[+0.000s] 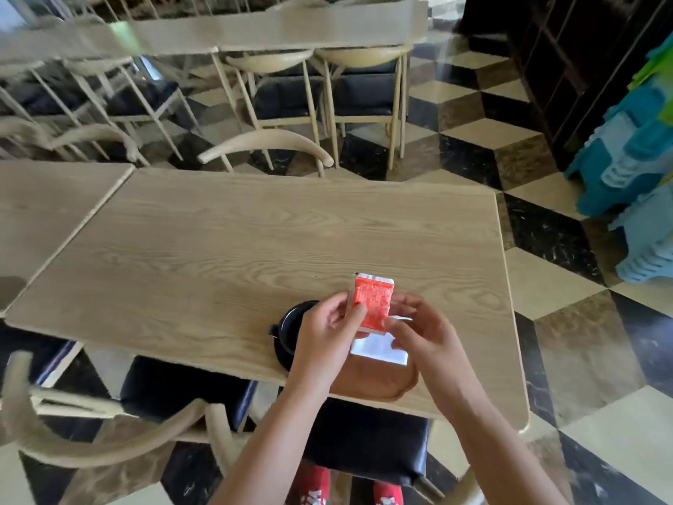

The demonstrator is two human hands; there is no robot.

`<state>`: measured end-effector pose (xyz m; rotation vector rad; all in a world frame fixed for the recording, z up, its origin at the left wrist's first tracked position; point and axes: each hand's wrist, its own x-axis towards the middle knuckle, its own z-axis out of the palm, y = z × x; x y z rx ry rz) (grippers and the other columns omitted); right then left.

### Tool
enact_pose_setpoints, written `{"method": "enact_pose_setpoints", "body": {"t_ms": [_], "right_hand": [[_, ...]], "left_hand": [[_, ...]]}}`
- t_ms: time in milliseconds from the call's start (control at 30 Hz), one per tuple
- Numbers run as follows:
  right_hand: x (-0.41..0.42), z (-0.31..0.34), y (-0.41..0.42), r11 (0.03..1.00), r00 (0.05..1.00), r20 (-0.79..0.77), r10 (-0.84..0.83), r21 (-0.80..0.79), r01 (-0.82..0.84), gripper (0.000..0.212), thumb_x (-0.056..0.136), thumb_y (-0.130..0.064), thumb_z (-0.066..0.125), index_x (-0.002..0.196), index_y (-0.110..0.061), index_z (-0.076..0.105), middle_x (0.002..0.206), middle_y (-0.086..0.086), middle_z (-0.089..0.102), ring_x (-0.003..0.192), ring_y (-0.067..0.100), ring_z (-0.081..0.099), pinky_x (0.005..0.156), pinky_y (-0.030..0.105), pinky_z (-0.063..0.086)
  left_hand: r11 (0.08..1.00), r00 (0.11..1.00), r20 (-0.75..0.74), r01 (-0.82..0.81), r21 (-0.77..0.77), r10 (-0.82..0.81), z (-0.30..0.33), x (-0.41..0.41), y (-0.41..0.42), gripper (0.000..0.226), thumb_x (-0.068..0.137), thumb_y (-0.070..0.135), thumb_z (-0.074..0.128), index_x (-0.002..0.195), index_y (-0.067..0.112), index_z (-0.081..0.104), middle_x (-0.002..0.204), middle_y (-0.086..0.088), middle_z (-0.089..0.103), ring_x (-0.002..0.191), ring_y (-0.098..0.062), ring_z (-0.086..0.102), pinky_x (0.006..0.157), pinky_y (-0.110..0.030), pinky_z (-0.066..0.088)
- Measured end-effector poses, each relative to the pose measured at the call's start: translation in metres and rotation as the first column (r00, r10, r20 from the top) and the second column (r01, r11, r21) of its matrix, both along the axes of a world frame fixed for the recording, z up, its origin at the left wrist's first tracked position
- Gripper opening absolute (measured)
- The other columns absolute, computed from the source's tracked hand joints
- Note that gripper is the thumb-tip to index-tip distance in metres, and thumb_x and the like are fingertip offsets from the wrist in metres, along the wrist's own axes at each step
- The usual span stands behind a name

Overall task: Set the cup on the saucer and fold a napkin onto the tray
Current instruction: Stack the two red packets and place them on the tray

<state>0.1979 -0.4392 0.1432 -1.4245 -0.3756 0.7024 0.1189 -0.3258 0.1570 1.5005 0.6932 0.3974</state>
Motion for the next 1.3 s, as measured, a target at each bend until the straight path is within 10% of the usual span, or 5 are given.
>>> {"method": "enact_pose_setpoints", "body": {"t_ms": [367,767,900,1067,1300], "right_hand": [[-0.020,0.021,0.011,0.949,0.925,0.212,-0.317,0.073,0.308,0.023,0.079,-0.010,0.070,0.070,-0.029,0.062,0.072,-0.005,0.068,0.072,0.016,0.065,0.067,0.022,0.051],[-0.026,0.030,0.005,0.884,-0.161,0.958,-0.238,0.283,0.372,0.036,0.093,-0.023,0.049,0.074,-0.010,0.076,0.082,0.001,0.066,0.078,0.018,0.056,0.062,0.033,0.035],[-0.035,0.022,0.005,0.912,0.015,0.981,-0.192,0.173,0.371,0.026,0.093,-0.027,0.038,0.101,-0.020,0.062,0.106,-0.002,0.051,0.095,0.016,0.049,0.078,0.034,0.034],[-0.027,0.018,-0.007,0.973,0.942,0.273,-0.196,-0.062,0.221,0.026,0.084,-0.044,0.047,0.104,-0.039,0.064,0.107,-0.022,0.064,0.105,0.002,0.056,0.095,0.030,0.041],[-0.019,0.027,-0.013,0.998,0.998,0.063,0.022,-0.058,-0.018,0.033,0.072,-0.045,0.067,0.078,-0.013,0.071,0.075,0.001,0.068,0.073,0.007,0.059,0.084,0.031,0.036]], "left_hand": [[0.998,0.997,-0.053,-0.060,-0.037,0.058,0.020,-0.012,-0.001,0.020,0.087,0.035,0.059,0.102,0.023,0.063,0.093,0.004,0.071,0.080,-0.006,0.068,0.072,-0.024,0.053],[0.995,0.997,-0.010,0.071,-0.074,-0.072,0.052,-0.030,-0.001,0.022,0.080,0.027,0.068,0.062,0.015,0.070,0.060,0.001,0.068,0.051,-0.008,0.057,0.052,-0.019,0.039],[0.995,0.995,0.003,0.101,-0.024,-0.101,0.046,-0.038,0.009,0.019,0.082,0.019,0.067,0.062,0.020,0.069,0.053,0.003,0.064,0.053,-0.010,0.054,0.055,-0.019,0.041],[0.988,0.990,0.010,0.139,0.068,-0.140,0.041,-0.044,0.028,0.015,0.084,0.015,0.066,0.069,0.020,0.067,0.052,0.004,0.062,0.053,-0.009,0.051,0.055,-0.021,0.038],[0.954,0.961,-0.042,0.276,0.119,-0.272,0.032,-0.049,0.038,0.017,0.083,0.020,0.068,0.069,0.013,0.063,0.052,0.004,0.060,0.058,-0.020,0.046,0.061,-0.035,0.036]]}}
